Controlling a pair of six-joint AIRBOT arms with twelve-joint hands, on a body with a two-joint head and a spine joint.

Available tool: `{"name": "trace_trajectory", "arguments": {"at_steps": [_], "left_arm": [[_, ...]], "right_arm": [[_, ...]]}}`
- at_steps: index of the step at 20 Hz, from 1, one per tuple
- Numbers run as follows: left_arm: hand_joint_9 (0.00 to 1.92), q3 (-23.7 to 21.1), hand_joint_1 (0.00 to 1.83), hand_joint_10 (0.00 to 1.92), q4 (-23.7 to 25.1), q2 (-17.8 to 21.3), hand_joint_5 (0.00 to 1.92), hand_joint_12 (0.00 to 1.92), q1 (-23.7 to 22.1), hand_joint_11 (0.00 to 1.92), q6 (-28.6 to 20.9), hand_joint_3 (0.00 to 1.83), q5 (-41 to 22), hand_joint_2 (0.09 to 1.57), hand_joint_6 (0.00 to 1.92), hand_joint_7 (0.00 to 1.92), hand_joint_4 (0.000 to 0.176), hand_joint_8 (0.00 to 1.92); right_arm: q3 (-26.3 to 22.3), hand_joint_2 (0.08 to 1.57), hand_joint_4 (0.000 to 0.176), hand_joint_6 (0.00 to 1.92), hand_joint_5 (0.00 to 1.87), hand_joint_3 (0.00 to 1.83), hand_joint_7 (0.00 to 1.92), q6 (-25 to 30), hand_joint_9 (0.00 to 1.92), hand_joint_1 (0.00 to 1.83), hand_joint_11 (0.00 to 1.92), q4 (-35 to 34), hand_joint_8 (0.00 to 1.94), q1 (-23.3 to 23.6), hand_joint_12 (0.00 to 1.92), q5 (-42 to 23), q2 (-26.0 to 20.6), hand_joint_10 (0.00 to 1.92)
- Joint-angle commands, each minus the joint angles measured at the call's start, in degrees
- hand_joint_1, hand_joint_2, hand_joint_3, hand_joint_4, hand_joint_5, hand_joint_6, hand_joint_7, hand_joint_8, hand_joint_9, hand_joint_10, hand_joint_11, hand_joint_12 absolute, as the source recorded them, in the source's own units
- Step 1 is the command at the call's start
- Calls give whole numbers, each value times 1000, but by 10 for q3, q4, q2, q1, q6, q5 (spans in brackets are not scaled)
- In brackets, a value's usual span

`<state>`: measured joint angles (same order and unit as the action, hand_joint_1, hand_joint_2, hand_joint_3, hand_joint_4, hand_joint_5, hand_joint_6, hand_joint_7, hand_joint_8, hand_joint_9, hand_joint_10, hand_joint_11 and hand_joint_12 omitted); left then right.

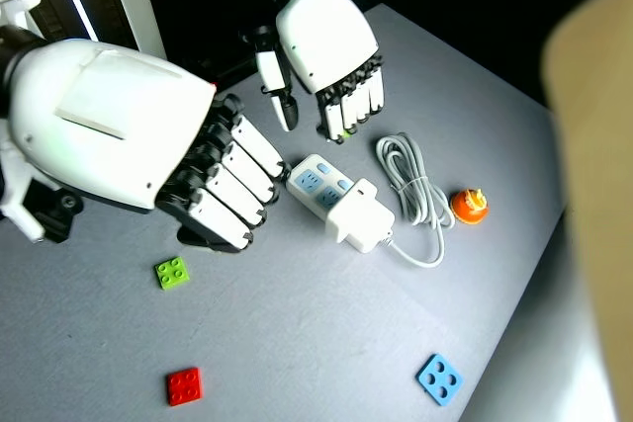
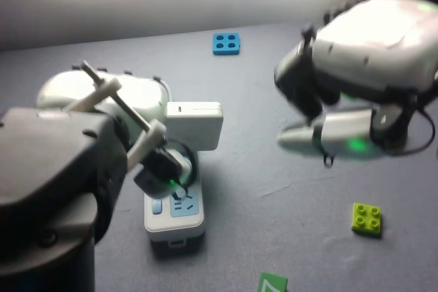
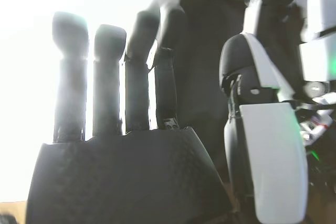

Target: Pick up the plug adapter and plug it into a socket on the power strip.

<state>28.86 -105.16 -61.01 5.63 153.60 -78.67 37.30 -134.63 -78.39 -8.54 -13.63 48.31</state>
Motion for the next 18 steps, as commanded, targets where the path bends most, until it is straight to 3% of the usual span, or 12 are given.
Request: {"name": "trace_trajectory", "arguments": {"at_steps": [1, 3, 5, 8, 14, 18], "left_arm": [[1037, 1, 467, 1921, 42, 5, 1131, 1921, -13, 1081, 14, 2, -14, 1294, 1921, 1065, 0, 1921], [1203, 8, 433, 1921, 28, 5, 1253, 1921, -32, 1264, 33, 0, -12, 1323, 1921, 1213, 0, 1921], [1313, 11, 407, 1921, 24, 7, 1344, 1921, -40, 1378, 33, 16, -12, 1391, 1921, 1321, 0, 1921], [1371, 11, 415, 1921, 18, 8, 1388, 1921, -49, 1409, 33, 8, -12, 1432, 1921, 1371, 0, 1921], [1338, 17, 468, 1921, 16, 10, 1267, 1921, -61, 1382, 33, 0, -12, 1420, 1921, 1322, 0, 1921], [1336, 25, 503, 1921, 13, 15, 1238, 1921, -75, 1391, 36, 0, -6, 1411, 1921, 1311, 0, 1921]], "right_arm": [[4, 1228, 0, 1921, 1014, 8, 1135, 10, 1316, 395, 1490, 22, 1941, 7, 1921, -10, -1, 1921], [12, 1330, 0, 1921, 1140, 23, 1295, 104, 1441, 299, 1606, 119, 1941, -4, 1921, -18, 4, 1921], [12, 1423, 0, 1921, 1174, 25, 1360, 143, 1506, 284, 1663, 176, 1941, -15, 1921, -48, 6, 1921], [12, 1454, 0, 1921, 1157, 8, 1315, 160, 1470, 322, 1656, 215, 1941, -26, 1921, -69, 7, 1921], [12, 1467, 0, 1921, 1156, 3, 1307, 166, 1450, 329, 1626, 215, 1941, -39, 1921, -94, 6, 1921], [12, 1455, 0, 1921, 1128, 0, 1275, 173, 1406, 354, 1588, 215, 1941, -38, 1921, -153, 0, 1921]]}}
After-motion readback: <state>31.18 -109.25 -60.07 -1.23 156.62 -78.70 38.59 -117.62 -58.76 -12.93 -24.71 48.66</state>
